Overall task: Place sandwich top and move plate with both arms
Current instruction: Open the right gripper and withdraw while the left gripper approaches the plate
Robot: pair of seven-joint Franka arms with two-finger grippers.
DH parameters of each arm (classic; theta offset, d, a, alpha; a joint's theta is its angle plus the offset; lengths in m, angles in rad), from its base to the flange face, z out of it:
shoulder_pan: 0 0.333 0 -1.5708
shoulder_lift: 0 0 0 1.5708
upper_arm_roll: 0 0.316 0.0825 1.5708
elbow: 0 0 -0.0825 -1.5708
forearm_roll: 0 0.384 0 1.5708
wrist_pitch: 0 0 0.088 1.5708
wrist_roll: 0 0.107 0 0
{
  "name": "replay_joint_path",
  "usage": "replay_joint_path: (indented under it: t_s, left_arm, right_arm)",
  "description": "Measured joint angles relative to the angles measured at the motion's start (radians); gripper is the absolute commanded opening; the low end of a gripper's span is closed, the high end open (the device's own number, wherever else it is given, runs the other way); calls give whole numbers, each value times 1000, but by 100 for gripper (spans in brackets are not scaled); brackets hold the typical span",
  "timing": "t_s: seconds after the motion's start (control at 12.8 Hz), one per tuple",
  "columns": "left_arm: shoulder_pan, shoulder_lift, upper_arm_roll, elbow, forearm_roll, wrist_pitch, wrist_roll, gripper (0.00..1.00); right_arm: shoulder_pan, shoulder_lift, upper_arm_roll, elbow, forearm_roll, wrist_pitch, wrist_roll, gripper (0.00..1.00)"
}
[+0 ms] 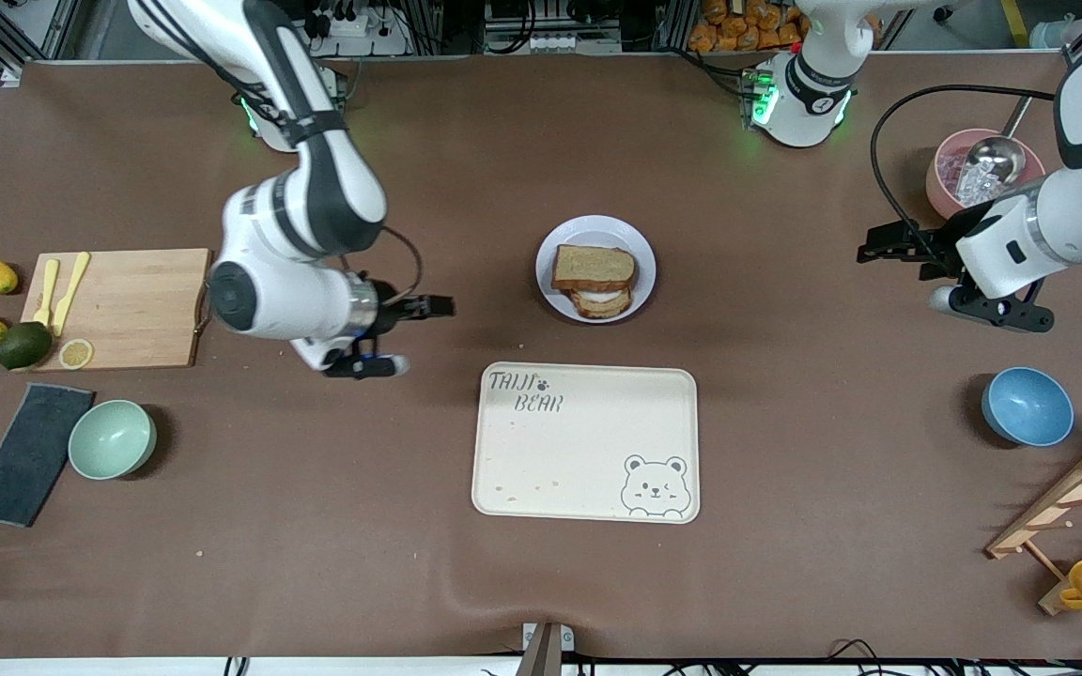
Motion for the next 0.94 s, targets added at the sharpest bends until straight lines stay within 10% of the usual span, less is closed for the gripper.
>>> replay_joint_path:
  t_s: [0.94]
  left_arm:
    - [107,120,2,-319,-368,97,399,100]
  right_arm:
    - [-466,1,-71,159,-231,-173,-632,100]
